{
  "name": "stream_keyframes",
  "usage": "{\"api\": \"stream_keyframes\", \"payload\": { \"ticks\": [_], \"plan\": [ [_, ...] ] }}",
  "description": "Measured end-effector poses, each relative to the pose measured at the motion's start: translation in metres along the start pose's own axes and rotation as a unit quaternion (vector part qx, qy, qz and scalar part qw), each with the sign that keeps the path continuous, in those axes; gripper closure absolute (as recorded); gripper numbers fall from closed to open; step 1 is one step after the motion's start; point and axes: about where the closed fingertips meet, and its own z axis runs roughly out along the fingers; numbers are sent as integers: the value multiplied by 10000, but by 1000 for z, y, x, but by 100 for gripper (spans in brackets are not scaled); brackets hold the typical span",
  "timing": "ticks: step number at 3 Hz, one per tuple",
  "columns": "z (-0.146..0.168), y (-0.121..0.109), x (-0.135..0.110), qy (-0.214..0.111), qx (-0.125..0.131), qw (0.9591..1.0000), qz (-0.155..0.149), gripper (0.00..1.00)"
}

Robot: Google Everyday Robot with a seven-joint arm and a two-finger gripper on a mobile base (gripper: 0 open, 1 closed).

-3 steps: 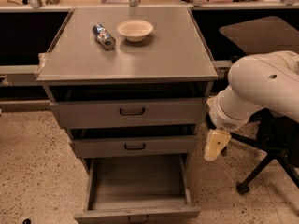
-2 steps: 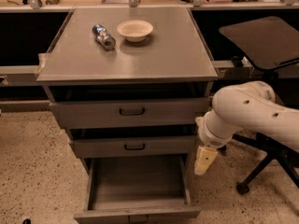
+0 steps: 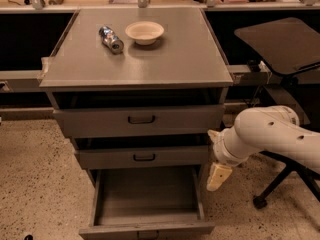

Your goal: Close bottom drawer

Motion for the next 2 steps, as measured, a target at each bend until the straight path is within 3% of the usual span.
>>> {"api": "stream_keyframes", "payload": {
  "ticks": [1,2],
  "plan": [
    [12,-1,3,-52,-164,9998,-66,0],
    [64,11,21,-205,-508,9985,-71,3]
  ]
}}
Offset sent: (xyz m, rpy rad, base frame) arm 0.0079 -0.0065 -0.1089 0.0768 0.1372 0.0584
